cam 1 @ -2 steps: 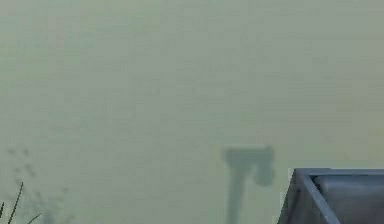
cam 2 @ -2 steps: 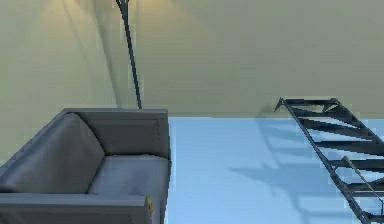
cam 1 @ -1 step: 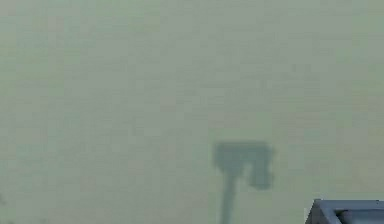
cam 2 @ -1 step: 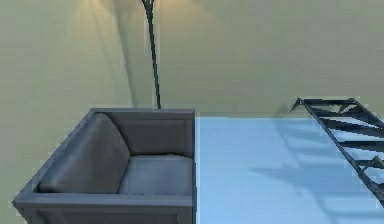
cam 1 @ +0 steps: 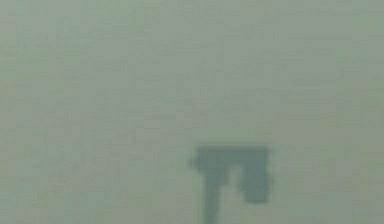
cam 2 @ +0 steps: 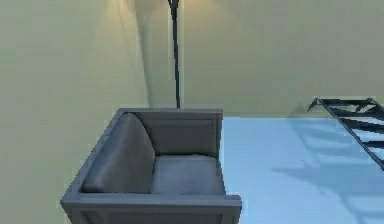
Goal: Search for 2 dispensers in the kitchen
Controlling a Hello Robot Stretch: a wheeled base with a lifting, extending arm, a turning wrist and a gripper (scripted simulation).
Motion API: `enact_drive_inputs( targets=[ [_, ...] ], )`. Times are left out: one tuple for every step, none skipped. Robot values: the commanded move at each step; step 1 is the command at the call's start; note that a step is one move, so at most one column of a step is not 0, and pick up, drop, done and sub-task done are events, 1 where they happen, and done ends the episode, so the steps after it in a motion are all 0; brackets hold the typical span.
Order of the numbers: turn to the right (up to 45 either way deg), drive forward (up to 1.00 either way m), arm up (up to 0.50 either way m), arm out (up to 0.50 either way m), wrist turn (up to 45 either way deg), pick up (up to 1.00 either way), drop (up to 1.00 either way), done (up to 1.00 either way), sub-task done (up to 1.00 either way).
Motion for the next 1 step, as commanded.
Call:
enact_drive_inputs(
  targets=[
    [-45.0, 0.00, 0.00, 0.00, 0.0, 0.00, 0.00, 0.00, 0.00]
  ],
)
